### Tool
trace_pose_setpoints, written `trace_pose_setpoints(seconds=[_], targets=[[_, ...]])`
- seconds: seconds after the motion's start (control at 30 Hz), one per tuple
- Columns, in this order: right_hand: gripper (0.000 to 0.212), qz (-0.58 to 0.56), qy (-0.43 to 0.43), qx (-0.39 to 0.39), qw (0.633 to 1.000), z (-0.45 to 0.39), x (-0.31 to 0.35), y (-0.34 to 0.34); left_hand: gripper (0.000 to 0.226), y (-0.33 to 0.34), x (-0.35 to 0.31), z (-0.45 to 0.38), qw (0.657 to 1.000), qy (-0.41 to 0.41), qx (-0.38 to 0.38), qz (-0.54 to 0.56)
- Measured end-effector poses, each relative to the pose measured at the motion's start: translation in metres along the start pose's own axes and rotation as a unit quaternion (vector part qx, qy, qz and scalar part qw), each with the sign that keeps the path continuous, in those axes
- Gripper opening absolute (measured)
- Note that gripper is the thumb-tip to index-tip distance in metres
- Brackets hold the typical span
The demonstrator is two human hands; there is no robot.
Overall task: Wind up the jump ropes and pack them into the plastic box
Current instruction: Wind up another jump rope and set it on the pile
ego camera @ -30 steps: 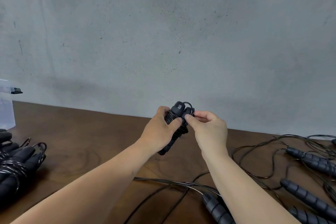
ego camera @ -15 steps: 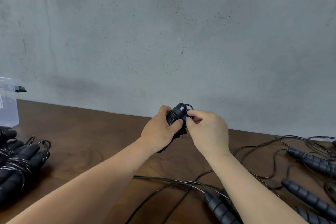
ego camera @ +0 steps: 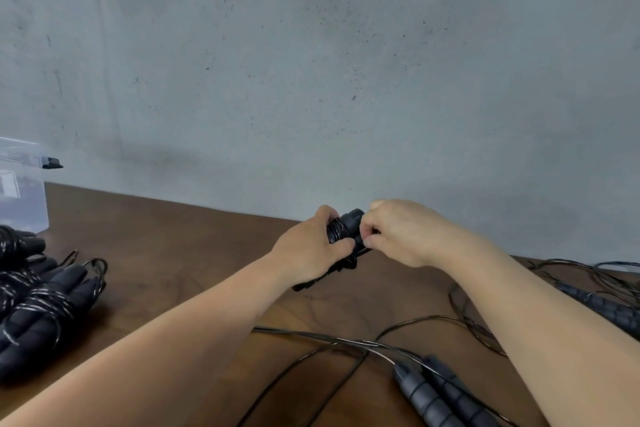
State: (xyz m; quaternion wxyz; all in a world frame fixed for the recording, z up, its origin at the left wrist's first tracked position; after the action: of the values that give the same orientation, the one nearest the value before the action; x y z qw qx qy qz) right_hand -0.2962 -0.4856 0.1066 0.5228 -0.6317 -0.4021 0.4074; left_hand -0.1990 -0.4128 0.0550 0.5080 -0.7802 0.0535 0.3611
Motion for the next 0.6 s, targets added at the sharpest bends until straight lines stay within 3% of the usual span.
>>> trace_pose_setpoints(seconds=[0.17,0.33,0.6], targets=[[0.018,0.019,-0.021,-0.016,0.999,0.000,0.009,0.003,0.041,-0.007,0.000,-0.002,0.998,0.001,0.015,-0.053],[0.027,0.130,-0.087,-0.058,0.986,0.002,0.029,0.010,0.043,-0.005,0.011,0.000,0.997,-0.027,0.053,-0.040],[0.018,0.135,-0.159,-0.141,0.968,0.002,0.038,0.021,0.044,-0.006,0.020,-0.001,0.995,-0.041,0.080,-0.037]])
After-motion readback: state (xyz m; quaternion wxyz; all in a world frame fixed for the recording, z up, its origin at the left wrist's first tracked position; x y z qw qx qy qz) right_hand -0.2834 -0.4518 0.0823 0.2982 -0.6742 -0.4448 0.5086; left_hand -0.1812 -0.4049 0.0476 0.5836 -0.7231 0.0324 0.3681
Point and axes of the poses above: each hand's wrist, its own z-axis away from the middle knuckle, its own y-axis out of the palm, x = y × z, the point moved 8 cm from there along -z, towards the middle knuckle, and after that the axes turned 1 degree about -y, right-handed, at the moved point
